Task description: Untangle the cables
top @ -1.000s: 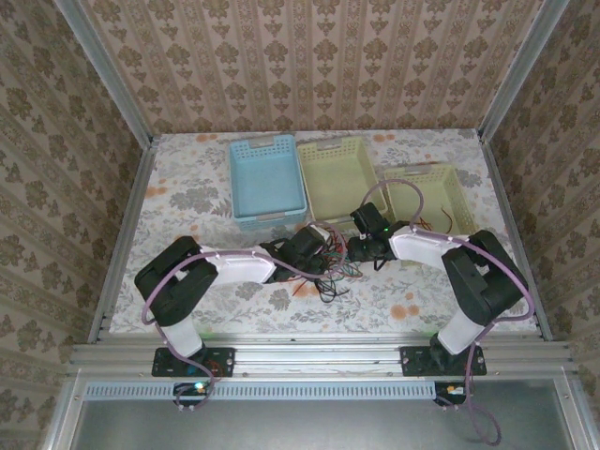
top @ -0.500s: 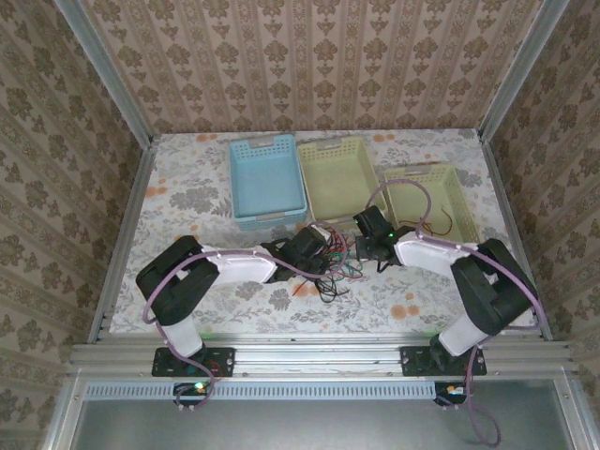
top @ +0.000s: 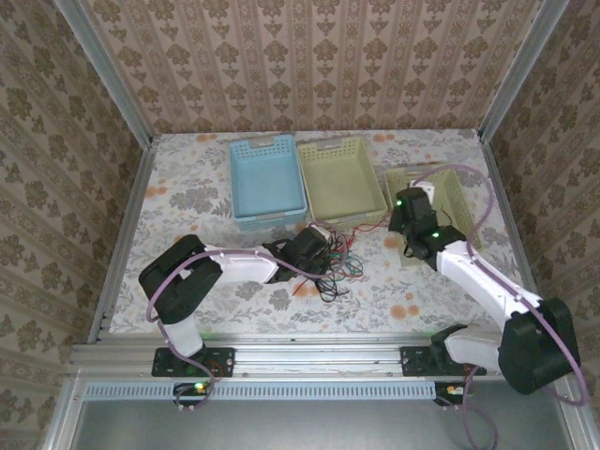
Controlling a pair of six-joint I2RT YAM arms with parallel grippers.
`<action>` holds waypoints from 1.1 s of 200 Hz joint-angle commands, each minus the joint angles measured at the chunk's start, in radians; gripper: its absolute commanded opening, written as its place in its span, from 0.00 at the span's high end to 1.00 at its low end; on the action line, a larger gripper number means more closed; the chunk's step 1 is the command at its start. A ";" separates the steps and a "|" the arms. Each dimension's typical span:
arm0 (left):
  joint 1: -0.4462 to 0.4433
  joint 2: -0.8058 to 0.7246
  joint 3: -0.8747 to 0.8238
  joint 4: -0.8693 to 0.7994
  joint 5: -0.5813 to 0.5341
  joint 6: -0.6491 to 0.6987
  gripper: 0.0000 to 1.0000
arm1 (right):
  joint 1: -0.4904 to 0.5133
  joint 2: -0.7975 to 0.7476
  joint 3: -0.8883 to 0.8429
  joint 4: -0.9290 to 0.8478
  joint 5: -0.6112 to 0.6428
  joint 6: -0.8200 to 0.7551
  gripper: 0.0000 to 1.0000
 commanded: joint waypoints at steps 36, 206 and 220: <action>0.011 0.048 -0.032 -0.073 -0.011 -0.024 0.38 | -0.232 -0.110 0.108 -0.052 -0.040 -0.006 1.00; 0.014 0.036 -0.053 -0.059 -0.013 -0.030 0.36 | -0.556 -0.107 0.128 -0.039 -0.169 0.158 1.00; 0.014 0.040 -0.050 -0.058 -0.011 -0.028 0.36 | -0.568 -0.104 0.125 -0.042 -0.195 0.165 1.00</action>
